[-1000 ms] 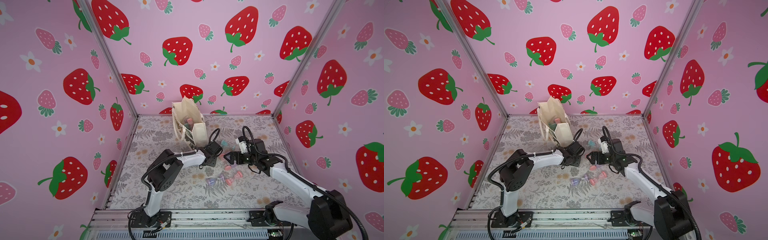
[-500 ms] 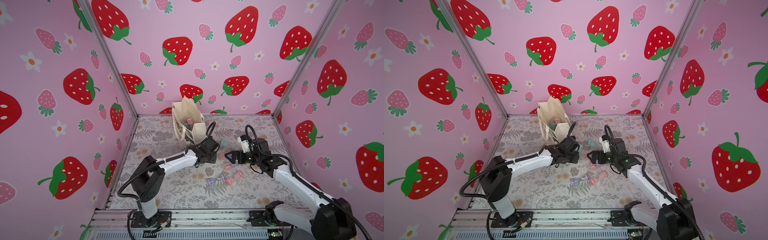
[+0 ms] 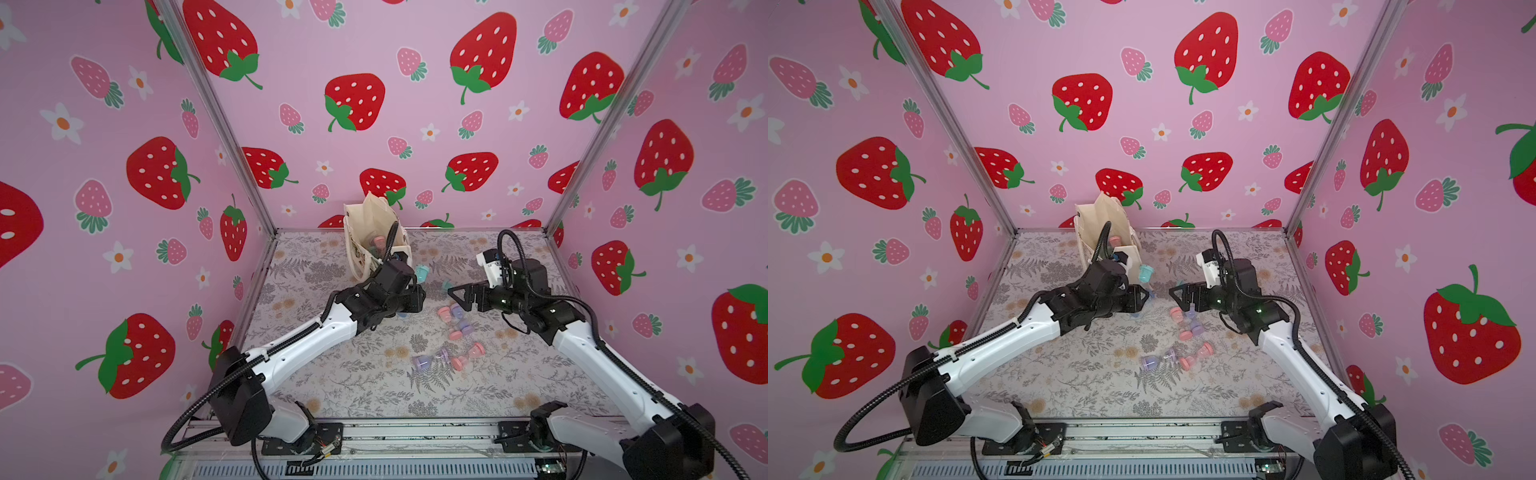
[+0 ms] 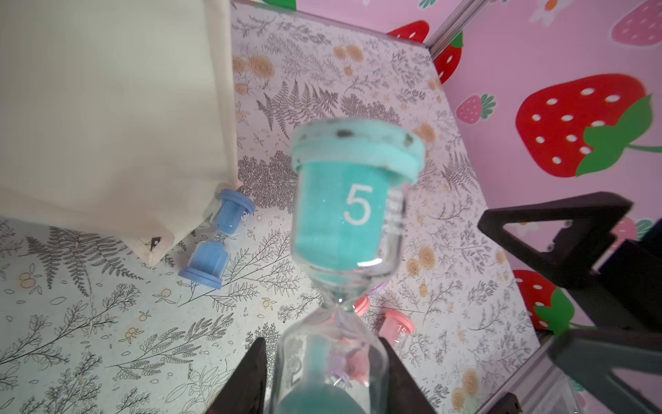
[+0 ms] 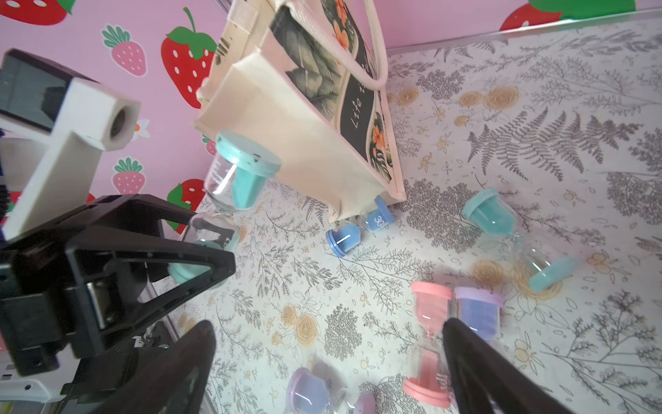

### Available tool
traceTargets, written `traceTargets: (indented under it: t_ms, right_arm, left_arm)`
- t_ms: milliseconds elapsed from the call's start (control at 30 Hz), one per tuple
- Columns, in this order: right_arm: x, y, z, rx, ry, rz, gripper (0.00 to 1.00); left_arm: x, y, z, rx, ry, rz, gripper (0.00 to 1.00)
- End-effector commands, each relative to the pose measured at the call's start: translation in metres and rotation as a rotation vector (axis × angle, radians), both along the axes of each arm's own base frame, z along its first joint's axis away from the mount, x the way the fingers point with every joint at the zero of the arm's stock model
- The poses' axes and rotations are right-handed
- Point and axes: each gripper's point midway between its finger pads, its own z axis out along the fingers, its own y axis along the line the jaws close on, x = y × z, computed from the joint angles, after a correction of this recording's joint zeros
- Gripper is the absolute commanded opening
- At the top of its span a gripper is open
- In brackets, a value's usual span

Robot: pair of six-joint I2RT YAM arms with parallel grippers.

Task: Put the hourglass into the canvas bag
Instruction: Place the hourglass in the canvas bag.

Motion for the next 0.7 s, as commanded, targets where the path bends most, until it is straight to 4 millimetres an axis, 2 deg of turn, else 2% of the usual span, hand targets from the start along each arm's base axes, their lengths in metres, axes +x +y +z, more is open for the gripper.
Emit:
traceTargets:
  t_ms: [0,100,300,500,667]
  right_arm:
    - [0.002,0.013,0.019,0.009,-0.054,0.048,0.99]
    - [0.005,0.024,0.028,0.021,-0.077,0.068,0.99]
    - [0.011,0.048,0.045,0.037,-0.114,0.109,0.99]
    - [0.019,0.065,0.055,0.045,-0.139,0.138,0.99]
    - [0.027,0.072,0.063,0.057,-0.168,0.144,0.99]
  left_arm:
    - [0.005,0.012,0.032,-0.056,-0.039,0.036,0.35]
    - [0.01,0.025,0.055,-0.074,-0.082,0.068,0.34]
    - [0.033,0.055,0.087,-0.069,-0.138,0.175,0.32]
    - [0.064,0.084,0.098,-0.01,-0.162,0.298,0.32]
    - [0.094,0.093,0.099,-0.001,-0.151,0.345,0.32]
